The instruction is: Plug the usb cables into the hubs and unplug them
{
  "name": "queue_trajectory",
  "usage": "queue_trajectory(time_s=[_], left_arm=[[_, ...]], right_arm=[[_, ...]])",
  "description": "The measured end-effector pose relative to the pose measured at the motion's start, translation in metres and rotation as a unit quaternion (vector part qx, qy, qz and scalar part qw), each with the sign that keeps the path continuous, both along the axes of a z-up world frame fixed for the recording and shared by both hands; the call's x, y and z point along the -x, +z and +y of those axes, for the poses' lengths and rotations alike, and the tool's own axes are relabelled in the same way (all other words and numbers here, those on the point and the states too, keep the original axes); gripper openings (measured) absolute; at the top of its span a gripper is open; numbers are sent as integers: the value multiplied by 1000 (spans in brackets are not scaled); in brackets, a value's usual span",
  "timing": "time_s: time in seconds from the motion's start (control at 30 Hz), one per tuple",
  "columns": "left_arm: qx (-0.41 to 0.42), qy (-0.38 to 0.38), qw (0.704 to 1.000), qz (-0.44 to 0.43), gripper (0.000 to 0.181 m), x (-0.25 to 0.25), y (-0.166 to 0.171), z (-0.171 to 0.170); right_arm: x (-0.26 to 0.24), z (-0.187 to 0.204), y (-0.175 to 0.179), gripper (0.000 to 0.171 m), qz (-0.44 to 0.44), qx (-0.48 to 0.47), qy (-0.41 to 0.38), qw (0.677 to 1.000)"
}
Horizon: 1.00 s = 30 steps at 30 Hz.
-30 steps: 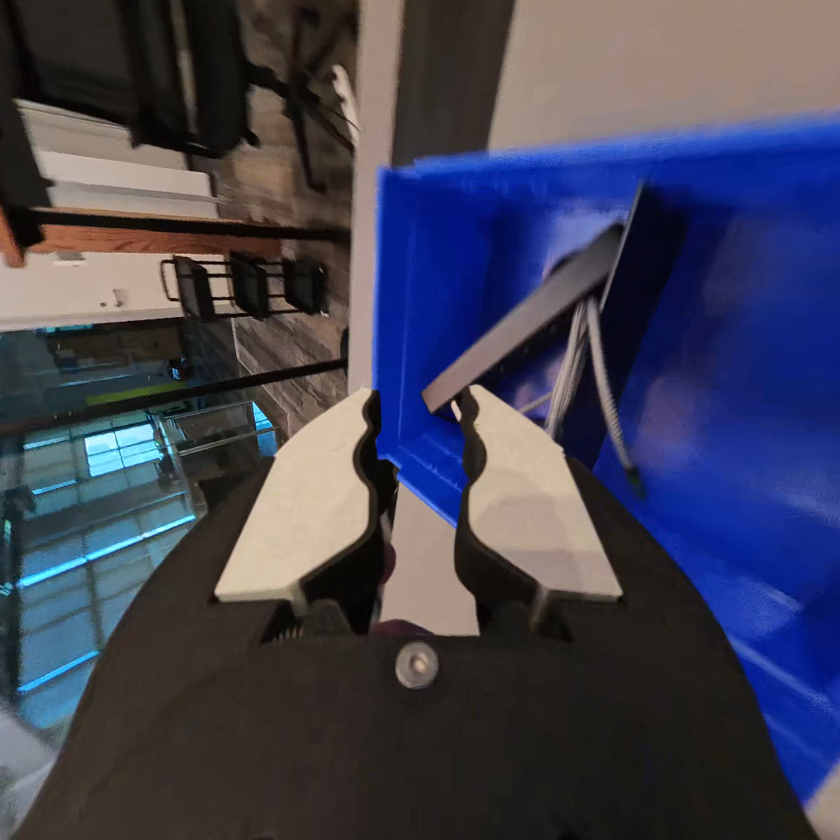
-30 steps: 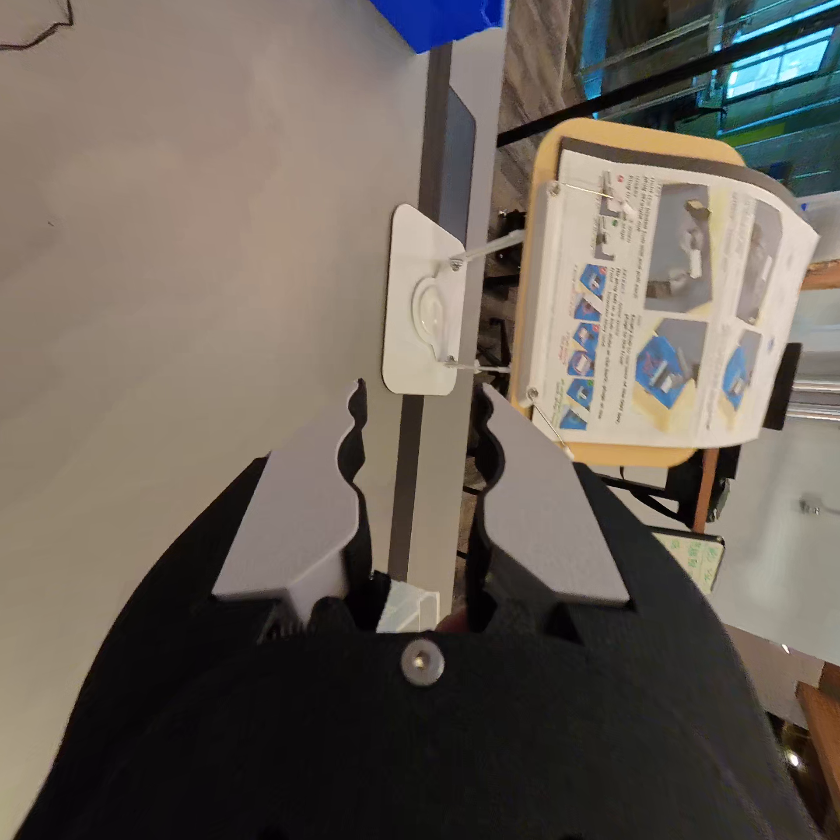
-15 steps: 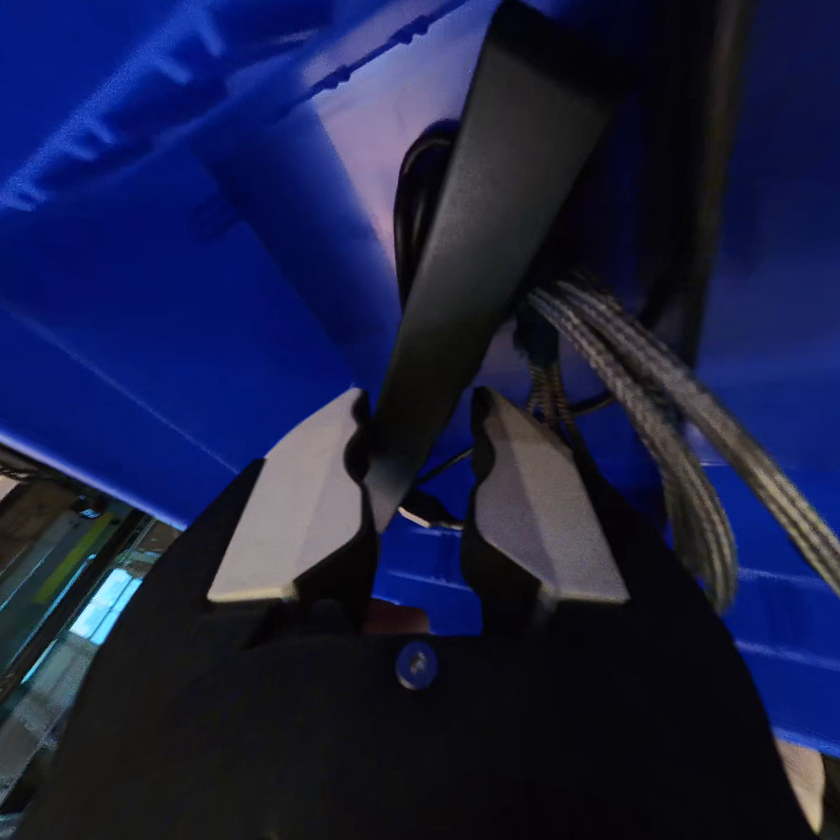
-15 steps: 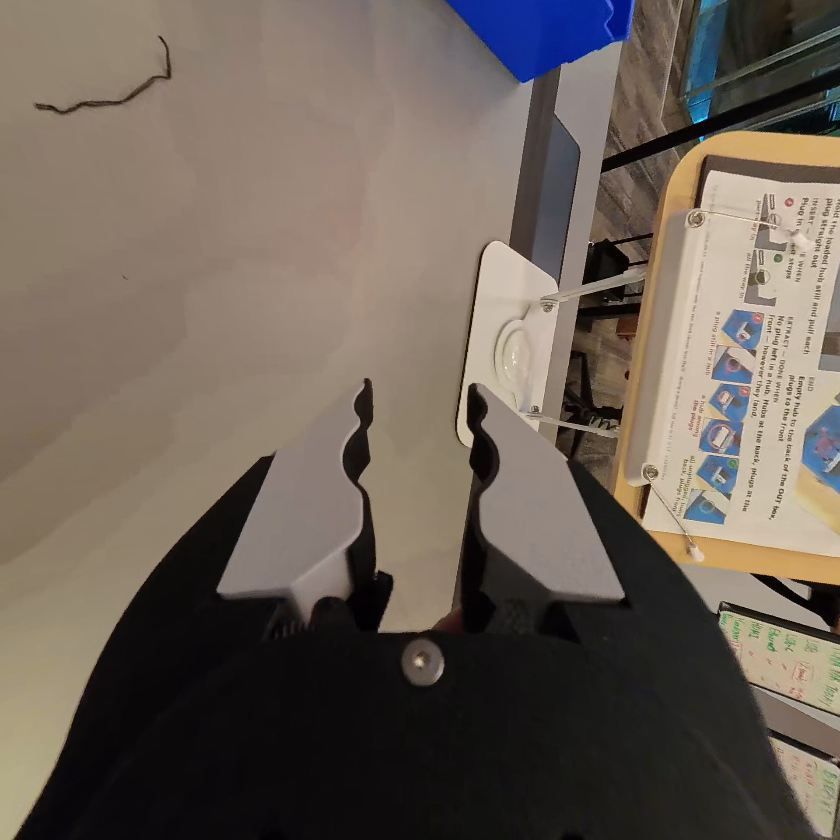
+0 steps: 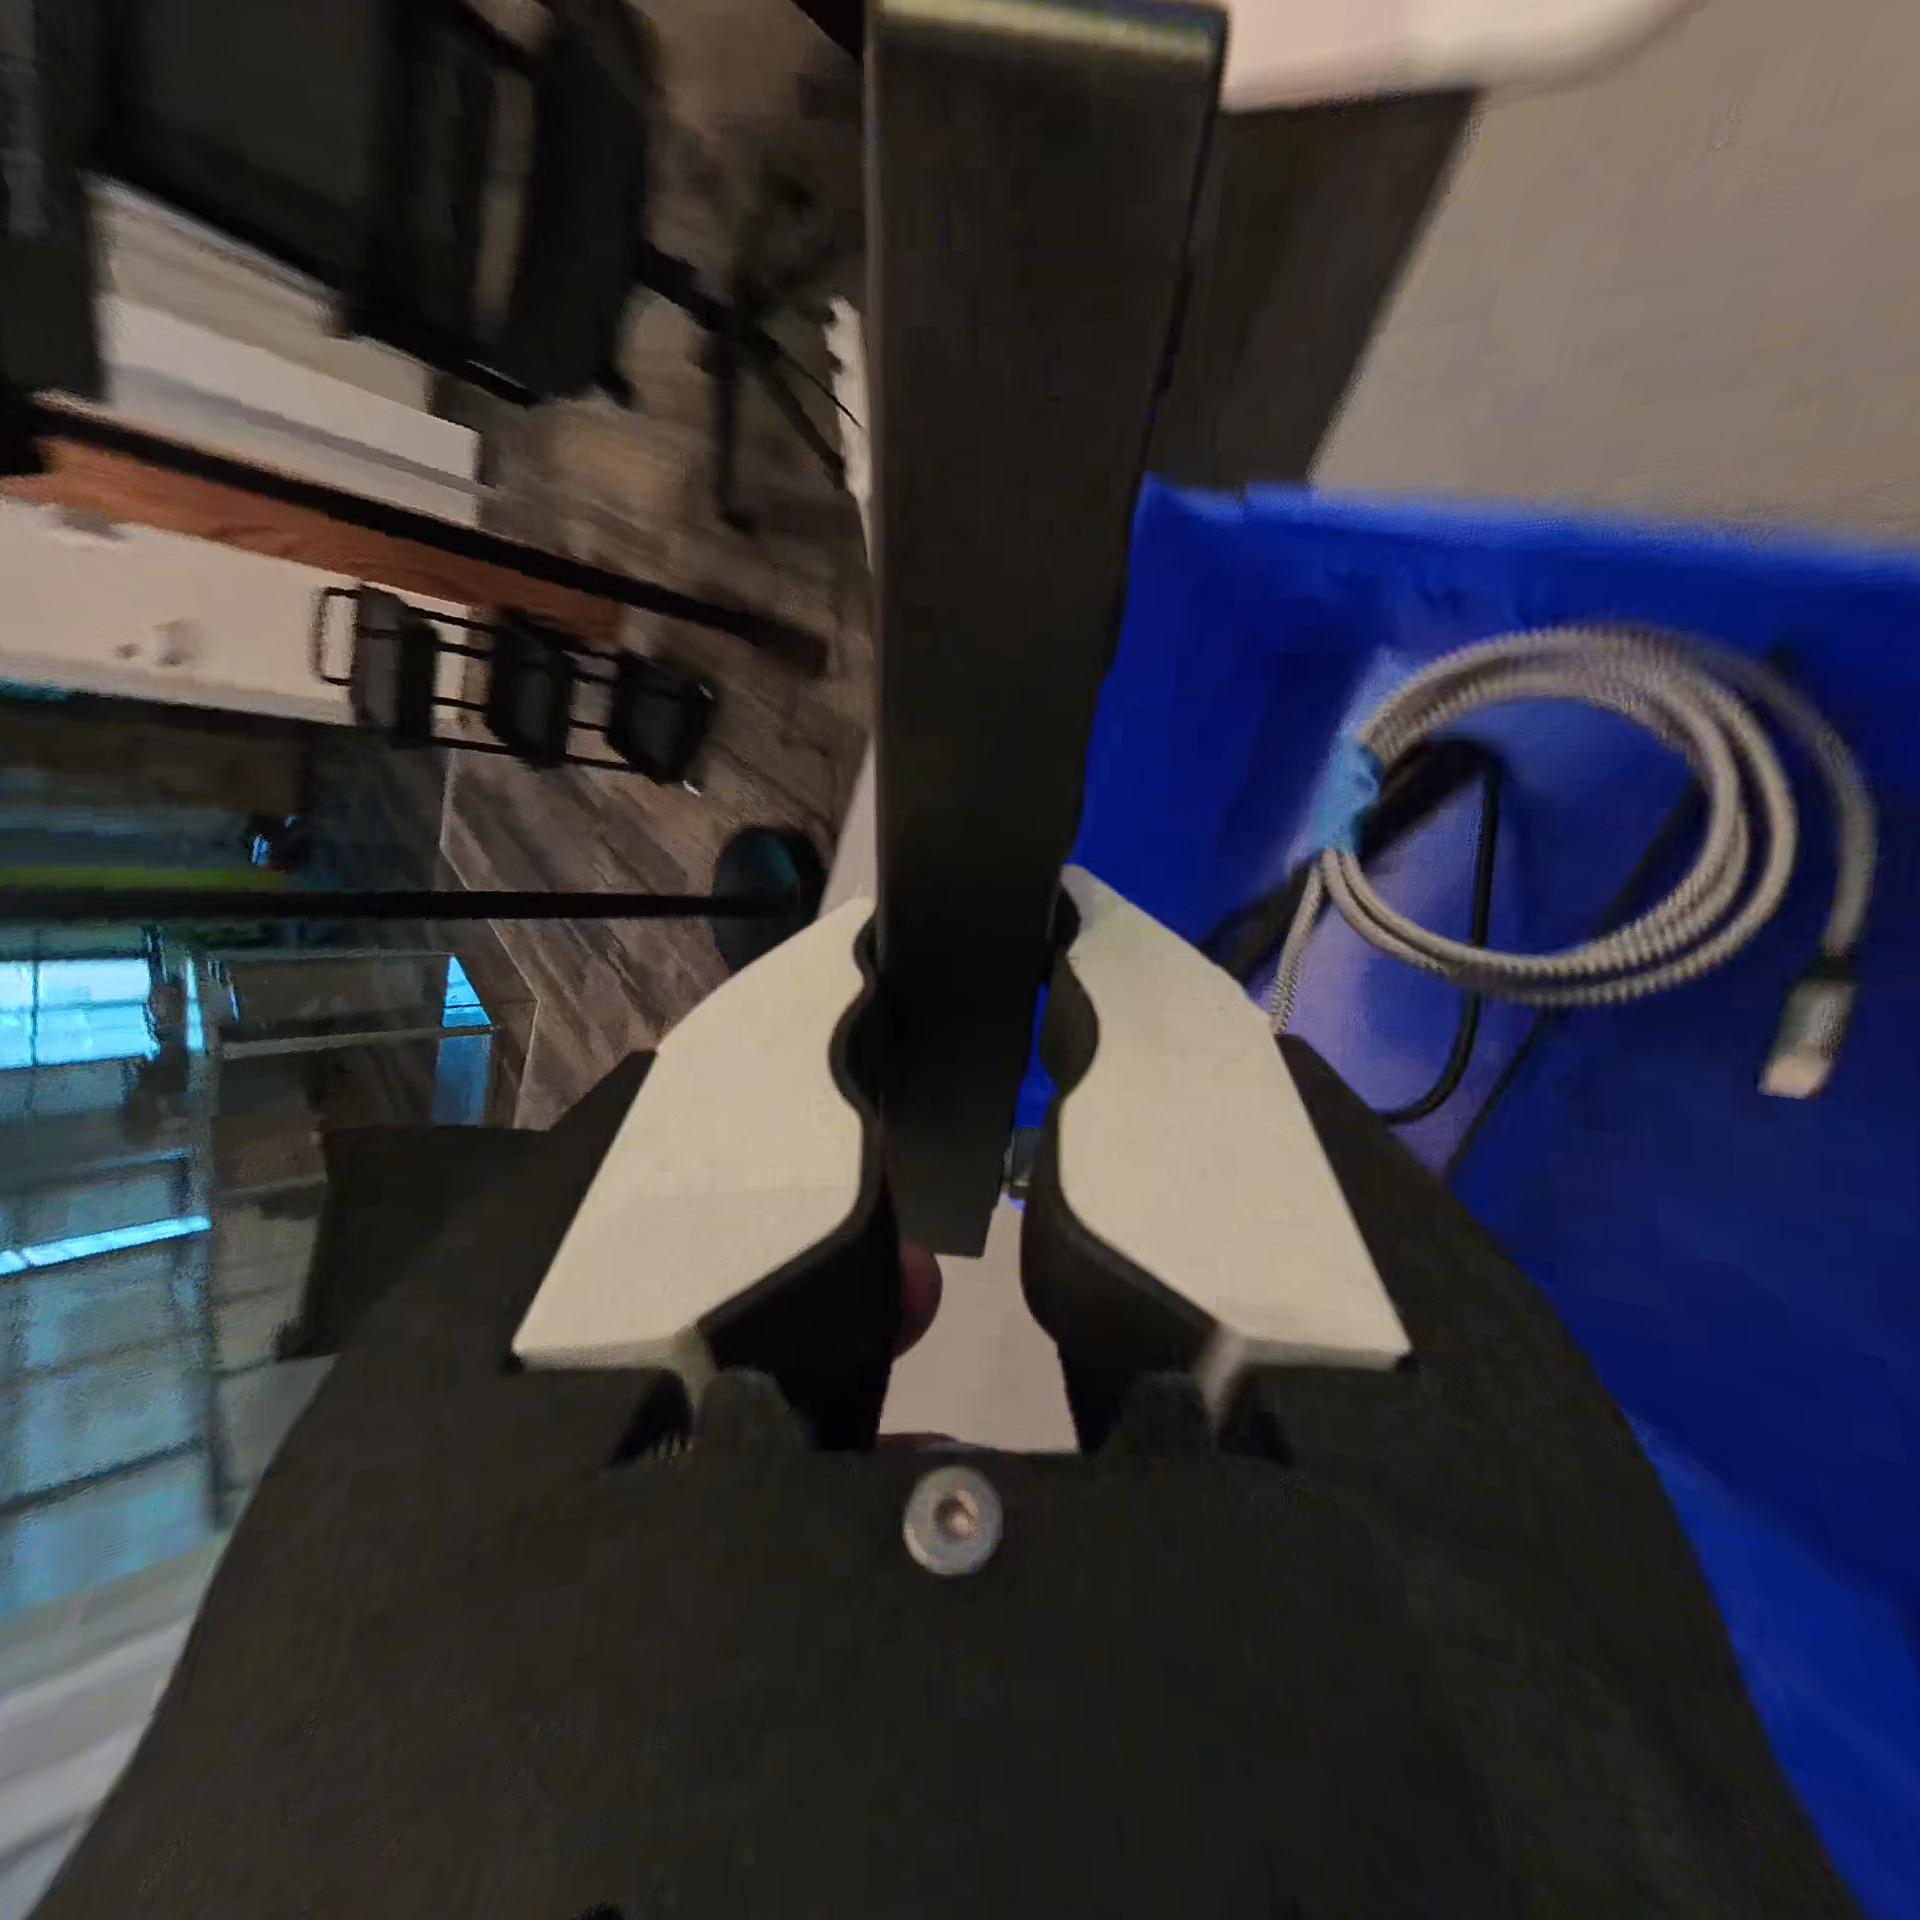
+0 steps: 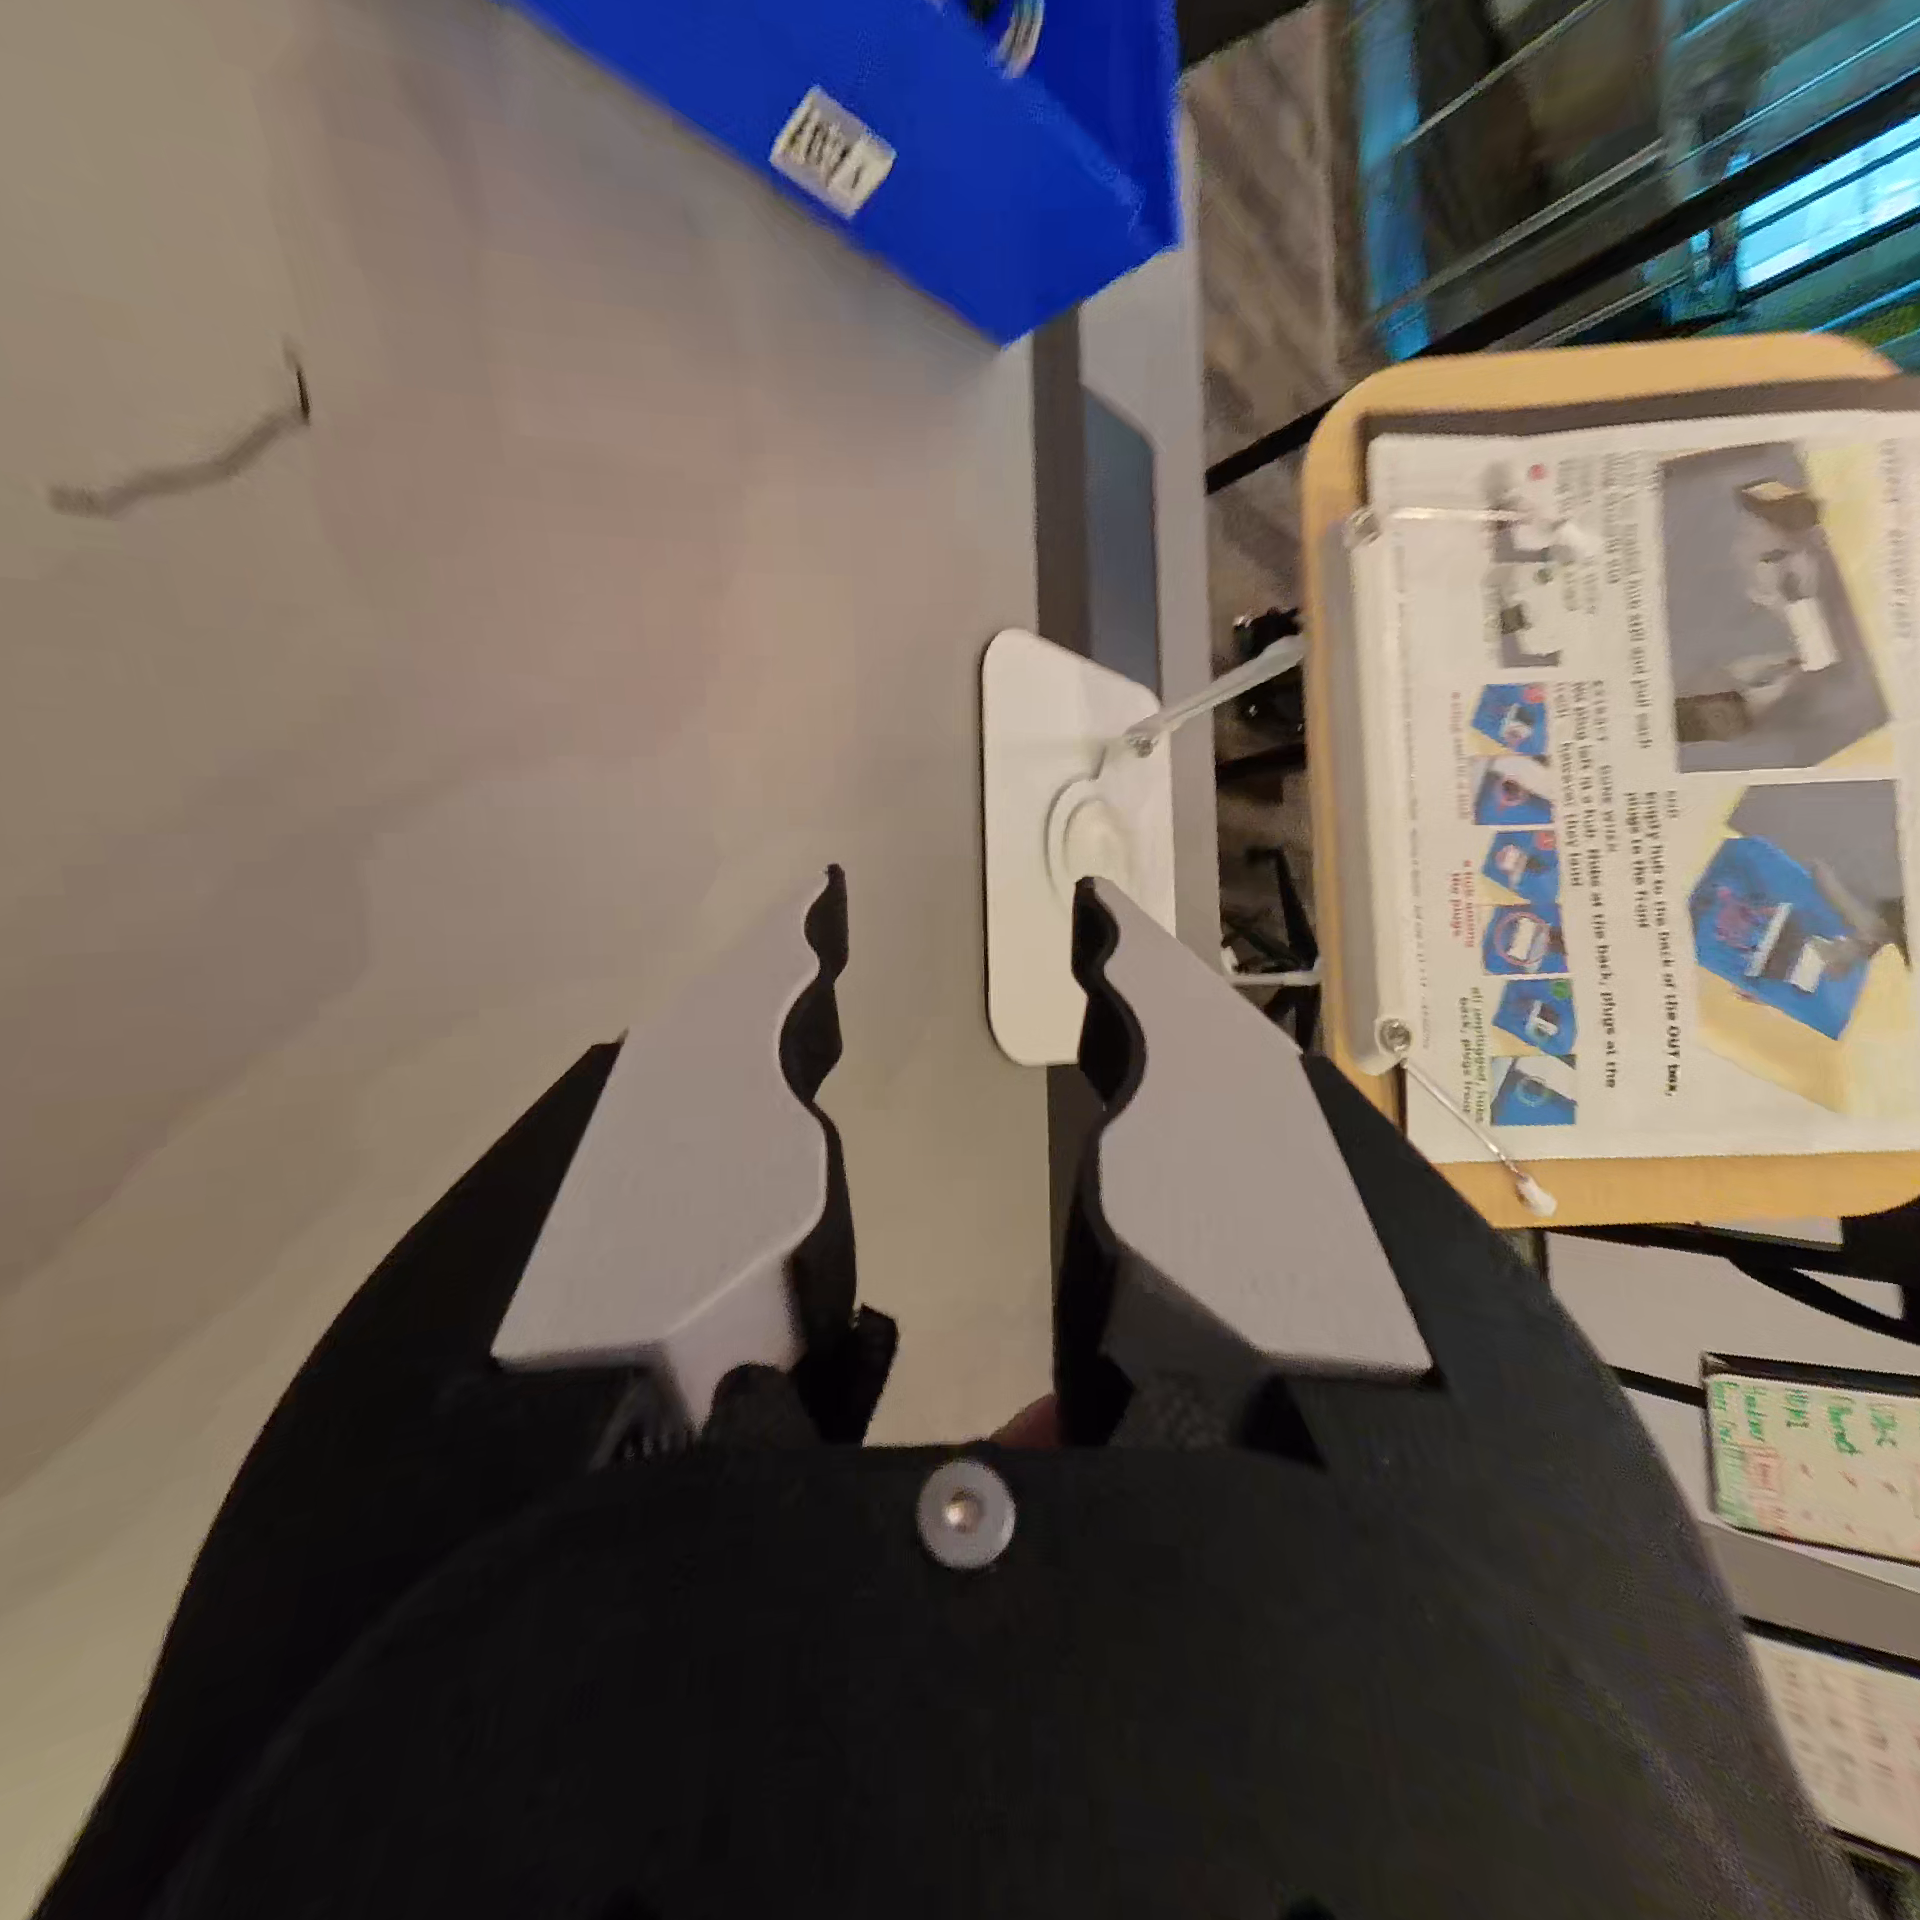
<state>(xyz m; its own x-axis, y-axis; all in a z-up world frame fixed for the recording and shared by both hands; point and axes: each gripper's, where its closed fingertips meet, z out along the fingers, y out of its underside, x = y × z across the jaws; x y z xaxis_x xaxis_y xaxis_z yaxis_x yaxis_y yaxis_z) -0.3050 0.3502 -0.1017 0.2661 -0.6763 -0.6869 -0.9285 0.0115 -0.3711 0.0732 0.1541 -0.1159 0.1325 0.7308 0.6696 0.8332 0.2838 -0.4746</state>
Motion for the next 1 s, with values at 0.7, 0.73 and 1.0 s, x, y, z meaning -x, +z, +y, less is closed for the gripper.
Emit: queue_trajectory(time_s=[0.7, 0.73, 1.0], left_arm=[[-207, -33, 881, -424, 25, -244, 249, -126], [-206, -38, 876, -435, 26, -258, 249, -131], [-132, -83, 855, -495, 26, -345, 210, -159]], right_arm=[[104, 3, 171, 59, 431, -84, 3, 898], [99, 7, 175, 53, 434, -95, -3, 896], [47, 34, 167, 40, 449, -107, -41, 886]])
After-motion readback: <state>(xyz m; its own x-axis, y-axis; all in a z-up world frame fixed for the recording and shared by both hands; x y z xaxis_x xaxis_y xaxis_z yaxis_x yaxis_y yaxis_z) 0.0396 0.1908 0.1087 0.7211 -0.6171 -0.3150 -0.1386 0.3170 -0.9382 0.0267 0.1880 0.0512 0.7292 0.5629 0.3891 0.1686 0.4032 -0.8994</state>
